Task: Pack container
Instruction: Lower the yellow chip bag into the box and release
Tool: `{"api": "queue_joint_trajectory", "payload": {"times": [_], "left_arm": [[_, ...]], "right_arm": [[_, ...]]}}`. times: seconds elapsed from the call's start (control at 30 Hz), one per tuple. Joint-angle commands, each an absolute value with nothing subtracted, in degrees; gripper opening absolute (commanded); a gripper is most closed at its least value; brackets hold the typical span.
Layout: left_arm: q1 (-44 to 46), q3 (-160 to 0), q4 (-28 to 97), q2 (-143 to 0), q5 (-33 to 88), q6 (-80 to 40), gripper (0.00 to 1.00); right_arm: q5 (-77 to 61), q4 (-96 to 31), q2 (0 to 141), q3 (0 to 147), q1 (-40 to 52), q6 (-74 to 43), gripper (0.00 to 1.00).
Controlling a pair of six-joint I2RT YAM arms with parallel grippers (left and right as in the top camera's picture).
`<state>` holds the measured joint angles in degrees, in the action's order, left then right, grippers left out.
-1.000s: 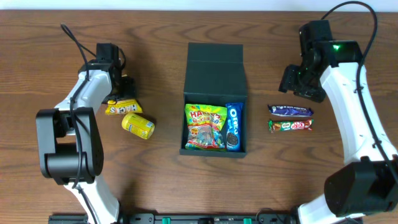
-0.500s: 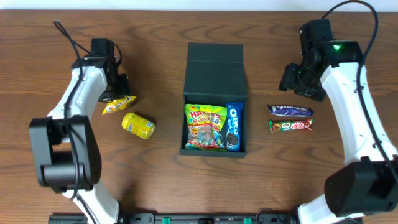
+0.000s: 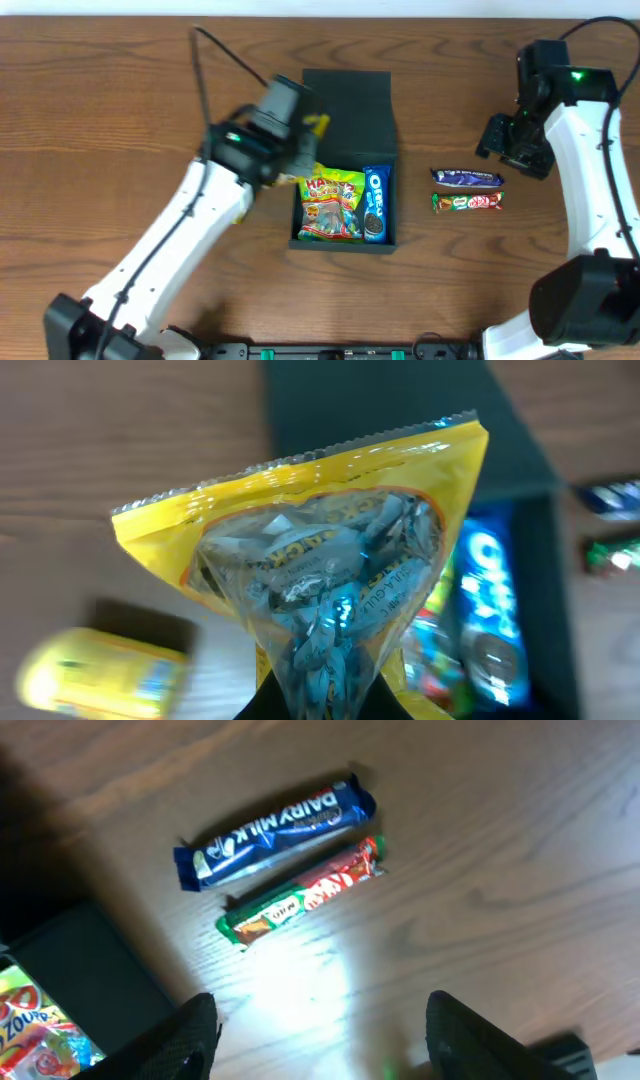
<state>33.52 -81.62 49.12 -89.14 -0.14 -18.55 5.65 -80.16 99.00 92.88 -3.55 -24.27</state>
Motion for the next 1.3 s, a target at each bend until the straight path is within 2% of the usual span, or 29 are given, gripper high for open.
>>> {"api": "queue_joint_trajectory", "payload": {"times": [0.0,0.1,0.27,0.3,0.33,0.4,0.43,0.57,0.6,0.63,0.7,0.73,1.0,1.27], "left_arm": [[38.2,-80.9,49.6,-91.8,-2.0,-26.4,0.06],[42.2,-79.4,50.3,-94.7,-2.8,-30.2,0.06],[43.2,-76.4,49.2,-95.9,-4.9,-33.4,0.06],[43.2,-76.2,48.8,-95.9,-5.1,-33.4,0.21],[43.2,-76.2,48.6,-95.9,-5.1,-32.5,0.56],[43.2,-76.2,47.4,-95.9,-5.1,-29.7,0.73],[43.2,-76.2,47.0,-95.9,-5.1,-28.6,0.79],[43.2,-76.5,46.1,-95.3,-4.3,-25.4,0.75],[43.2,-76.5,46.0,-94.4,-4.3,-24.0,0.72],[43.2,-76.5,46.0,-93.7,-4.3,-22.6,0.64],[43.2,-76.5,46.1,-92.9,-4.3,-21.3,0.09],[43.2,-76.5,46.2,-92.9,-4.0,-21.3,0.06],[43.2,-71.1,46.0,-94.8,0.0,-22.4,0.06],[43.2,-62.6,38.9,-94.8,0.0,-23.4,0.06]], "right_arm": [[5.8,-80.6,99.5,93.3,-4.2,-23.5,0.66],[5.8,-80.8,99.5,93.3,-4.2,-23.5,0.66],[5.8,-81.8,99.5,93.3,-4.2,-23.5,0.66],[5.8,-81.9,99.5,93.3,-4.2,-23.5,0.66],[5.8,-81.9,99.5,93.3,-4.2,-23.5,0.66],[5.7,-81.9,99.5,93.3,-4.2,-23.5,0.66],[5.7,-81.9,99.5,93.3,-4.2,-23.5,0.66],[5.8,-82.0,99.5,93.3,-4.2,-23.5,0.66],[5.8,-82.0,99.5,93.3,-4.2,-23.4,0.66],[5.8,-81.9,99.5,93.3,-4.2,-23.5,0.66],[5.8,-81.9,99.5,93.3,-4.2,-23.5,0.66],[5.8,-81.9,99.5,93.3,-4.2,-23.5,0.66],[5.8,-81.9,99.5,93.3,-4.2,-23.5,0.66],[5.7,-82.0,99.5,93.3,-4.1,-23.5,0.66]]}}
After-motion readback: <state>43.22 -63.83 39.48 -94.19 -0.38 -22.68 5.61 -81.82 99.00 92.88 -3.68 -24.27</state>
